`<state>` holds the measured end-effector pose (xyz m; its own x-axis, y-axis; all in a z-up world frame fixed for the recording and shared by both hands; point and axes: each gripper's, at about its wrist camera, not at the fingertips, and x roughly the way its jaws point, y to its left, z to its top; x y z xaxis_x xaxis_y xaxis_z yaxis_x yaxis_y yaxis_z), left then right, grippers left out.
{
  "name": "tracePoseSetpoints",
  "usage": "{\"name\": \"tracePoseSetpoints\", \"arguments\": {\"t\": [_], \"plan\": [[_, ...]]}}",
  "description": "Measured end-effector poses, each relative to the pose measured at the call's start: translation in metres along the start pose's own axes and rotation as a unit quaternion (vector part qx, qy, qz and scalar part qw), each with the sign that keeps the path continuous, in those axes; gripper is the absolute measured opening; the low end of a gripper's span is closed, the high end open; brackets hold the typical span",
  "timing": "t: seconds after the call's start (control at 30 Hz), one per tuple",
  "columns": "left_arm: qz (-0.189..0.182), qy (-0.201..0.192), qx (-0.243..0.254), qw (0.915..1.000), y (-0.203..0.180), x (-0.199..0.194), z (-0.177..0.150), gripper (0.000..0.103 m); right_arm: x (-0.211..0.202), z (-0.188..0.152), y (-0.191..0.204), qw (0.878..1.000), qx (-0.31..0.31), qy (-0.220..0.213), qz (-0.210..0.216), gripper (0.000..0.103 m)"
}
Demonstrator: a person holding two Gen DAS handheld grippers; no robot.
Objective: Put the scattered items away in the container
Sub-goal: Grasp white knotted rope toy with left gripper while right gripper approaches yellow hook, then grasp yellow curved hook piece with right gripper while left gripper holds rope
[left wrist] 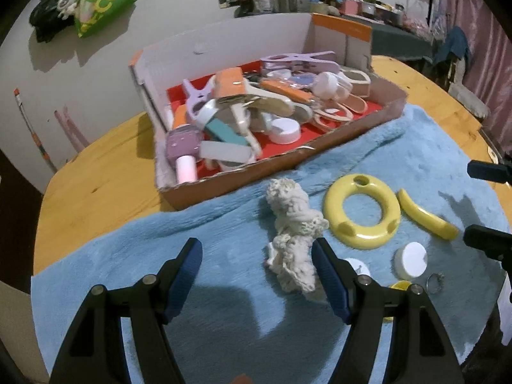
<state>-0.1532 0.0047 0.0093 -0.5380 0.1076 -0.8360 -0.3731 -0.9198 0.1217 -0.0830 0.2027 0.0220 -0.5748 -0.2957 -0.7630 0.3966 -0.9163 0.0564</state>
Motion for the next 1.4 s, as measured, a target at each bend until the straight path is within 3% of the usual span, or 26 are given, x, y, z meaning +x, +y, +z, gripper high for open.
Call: {"name": "tracePoseSetpoints", "arguments": {"t": [0.07,0.13,0.3,0.33,0.43,0.77,1.1,1.17,1.23,1.4], "plan": [[-0.002,0.005,0.006,1.0,-0.004,0.004,0.001,0.071,0.001,0.0,0.0,1.0,0.0,0.001,0.001,0.083],[-0.01,0.012,0.008,0.9998,-0.006,0.008,0.0,0.054,0.002,0.0,0.0,1.0,0.001,0.002,0.002,0.083],[-0.049,0.023,-0.015,0.9984,0.0,0.013,-0.002,0.036,0.004,0.0,-0.002,1.0,0.004,0.003,0.001,0.083],[-0.052,0.022,-0.018,0.9983,0.001,0.013,-0.003,0.029,0.004,0.0,-0.003,1.0,0.005,0.003,0.001,0.083],[-0.056,0.022,-0.022,0.9979,0.003,0.011,-0.003,0.022,0.006,0.0,-0.004,1.0,0.008,0.003,0.001,0.083],[-0.047,0.0,-0.026,0.9986,0.003,0.003,-0.008,0.019,0.008,-0.003,0.005,1.0,-0.008,0.004,0.002,0.083],[-0.066,-0.013,-0.048,0.9966,0.009,-0.012,-0.008,0.019,0.026,-0.003,0.016,0.999,-0.045,0.018,-0.017,0.081],[-0.069,-0.013,-0.05,0.9963,0.009,-0.013,-0.008,0.019,0.029,-0.003,0.017,0.998,-0.052,0.021,-0.021,0.074],[-0.068,-0.016,-0.05,0.9963,0.009,-0.015,-0.009,0.019,0.032,-0.003,0.017,0.998,-0.056,0.028,-0.023,0.056],[-0.077,-0.019,-0.061,0.995,0.014,-0.02,-0.011,0.019,0.039,-0.004,0.015,0.998,-0.054,0.043,-0.011,0.047]]}}
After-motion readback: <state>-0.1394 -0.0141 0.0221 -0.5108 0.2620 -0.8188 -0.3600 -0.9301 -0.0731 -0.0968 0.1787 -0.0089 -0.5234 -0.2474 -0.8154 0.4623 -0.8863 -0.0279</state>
